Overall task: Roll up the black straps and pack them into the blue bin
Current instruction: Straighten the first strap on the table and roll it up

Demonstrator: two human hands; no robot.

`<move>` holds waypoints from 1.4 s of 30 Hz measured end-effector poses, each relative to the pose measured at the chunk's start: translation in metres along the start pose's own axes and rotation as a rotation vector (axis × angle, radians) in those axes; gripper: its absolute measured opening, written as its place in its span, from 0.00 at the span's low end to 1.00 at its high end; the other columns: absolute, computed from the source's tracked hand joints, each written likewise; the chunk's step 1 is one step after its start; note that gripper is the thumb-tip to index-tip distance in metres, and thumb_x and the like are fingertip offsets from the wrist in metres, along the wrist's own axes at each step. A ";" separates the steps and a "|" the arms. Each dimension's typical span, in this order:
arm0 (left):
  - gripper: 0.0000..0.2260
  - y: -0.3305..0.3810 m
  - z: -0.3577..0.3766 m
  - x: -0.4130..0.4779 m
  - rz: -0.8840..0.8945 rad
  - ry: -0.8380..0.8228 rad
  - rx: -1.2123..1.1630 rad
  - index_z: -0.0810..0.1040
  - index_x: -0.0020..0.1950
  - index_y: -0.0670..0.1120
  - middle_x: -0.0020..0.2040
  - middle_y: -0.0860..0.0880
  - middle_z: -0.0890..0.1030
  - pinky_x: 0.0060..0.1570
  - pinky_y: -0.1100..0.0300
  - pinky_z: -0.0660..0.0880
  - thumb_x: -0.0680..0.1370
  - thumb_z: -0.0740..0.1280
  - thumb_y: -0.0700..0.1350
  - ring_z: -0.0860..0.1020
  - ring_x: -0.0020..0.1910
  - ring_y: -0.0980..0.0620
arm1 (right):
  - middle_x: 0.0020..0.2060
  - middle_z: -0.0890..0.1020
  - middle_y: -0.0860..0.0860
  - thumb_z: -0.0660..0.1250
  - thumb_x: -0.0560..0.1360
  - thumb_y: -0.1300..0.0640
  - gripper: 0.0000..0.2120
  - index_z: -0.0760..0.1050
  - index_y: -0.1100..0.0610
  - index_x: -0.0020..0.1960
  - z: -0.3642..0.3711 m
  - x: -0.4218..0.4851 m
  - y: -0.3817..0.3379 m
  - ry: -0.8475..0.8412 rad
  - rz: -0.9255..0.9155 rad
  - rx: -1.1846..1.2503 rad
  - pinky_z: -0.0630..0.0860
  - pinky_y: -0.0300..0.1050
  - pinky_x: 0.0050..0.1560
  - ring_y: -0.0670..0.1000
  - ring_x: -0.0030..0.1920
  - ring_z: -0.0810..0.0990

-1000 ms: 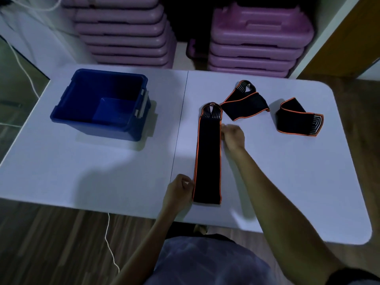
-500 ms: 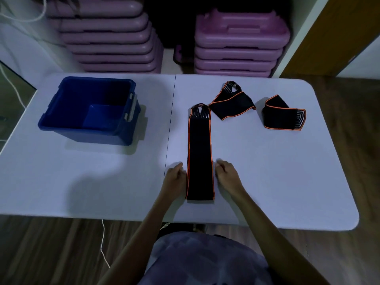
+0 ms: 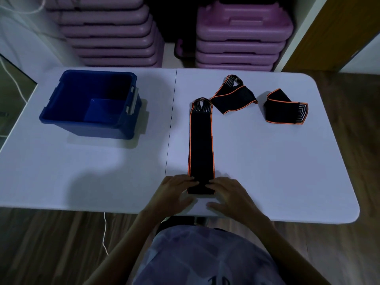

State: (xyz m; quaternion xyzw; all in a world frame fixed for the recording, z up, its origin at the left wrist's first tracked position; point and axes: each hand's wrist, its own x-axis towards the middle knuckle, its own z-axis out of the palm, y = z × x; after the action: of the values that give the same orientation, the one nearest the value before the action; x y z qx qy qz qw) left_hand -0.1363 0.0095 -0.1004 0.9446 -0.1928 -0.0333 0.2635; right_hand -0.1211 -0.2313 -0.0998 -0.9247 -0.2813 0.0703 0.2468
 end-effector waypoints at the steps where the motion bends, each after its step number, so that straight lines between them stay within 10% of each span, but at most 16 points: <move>1: 0.17 -0.001 0.000 0.000 0.024 0.001 -0.001 0.78 0.60 0.52 0.59 0.53 0.81 0.56 0.58 0.70 0.73 0.64 0.54 0.77 0.58 0.56 | 0.57 0.82 0.49 0.64 0.73 0.41 0.22 0.79 0.53 0.60 0.004 -0.001 0.003 0.035 -0.017 0.010 0.68 0.41 0.58 0.49 0.57 0.79; 11: 0.04 0.014 0.006 0.033 -0.403 0.100 -0.211 0.77 0.49 0.49 0.47 0.50 0.82 0.52 0.51 0.72 0.77 0.65 0.47 0.77 0.47 0.50 | 0.45 0.83 0.48 0.59 0.76 0.51 0.11 0.79 0.53 0.50 0.003 0.025 -0.003 0.198 0.200 0.269 0.75 0.45 0.43 0.49 0.44 0.80; 23: 0.18 -0.015 0.008 0.006 0.006 0.100 0.067 0.79 0.58 0.50 0.55 0.53 0.82 0.46 0.60 0.71 0.70 0.70 0.54 0.77 0.55 0.54 | 0.56 0.82 0.48 0.72 0.72 0.53 0.19 0.78 0.52 0.62 0.008 0.022 0.023 0.092 -0.029 0.119 0.74 0.38 0.54 0.45 0.56 0.76; 35: 0.07 0.002 0.001 0.047 -0.549 0.115 -0.310 0.76 0.45 0.46 0.39 0.50 0.78 0.39 0.59 0.66 0.76 0.66 0.49 0.77 0.40 0.47 | 0.37 0.78 0.42 0.67 0.76 0.57 0.06 0.75 0.46 0.48 0.000 0.048 0.011 0.141 0.428 0.663 0.71 0.40 0.43 0.39 0.37 0.76; 42: 0.12 -0.001 0.003 0.043 -0.402 0.171 -0.230 0.75 0.60 0.51 0.46 0.49 0.80 0.41 0.59 0.72 0.77 0.65 0.47 0.77 0.41 0.50 | 0.33 0.80 0.43 0.66 0.76 0.50 0.02 0.74 0.44 0.45 0.005 0.056 0.008 0.214 0.478 0.596 0.76 0.53 0.45 0.47 0.38 0.79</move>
State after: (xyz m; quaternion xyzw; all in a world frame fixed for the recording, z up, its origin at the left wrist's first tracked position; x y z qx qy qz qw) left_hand -0.0965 -0.0082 -0.1019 0.9272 0.0269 -0.0268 0.3725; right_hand -0.0721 -0.2046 -0.1077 -0.8541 0.0021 0.1074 0.5089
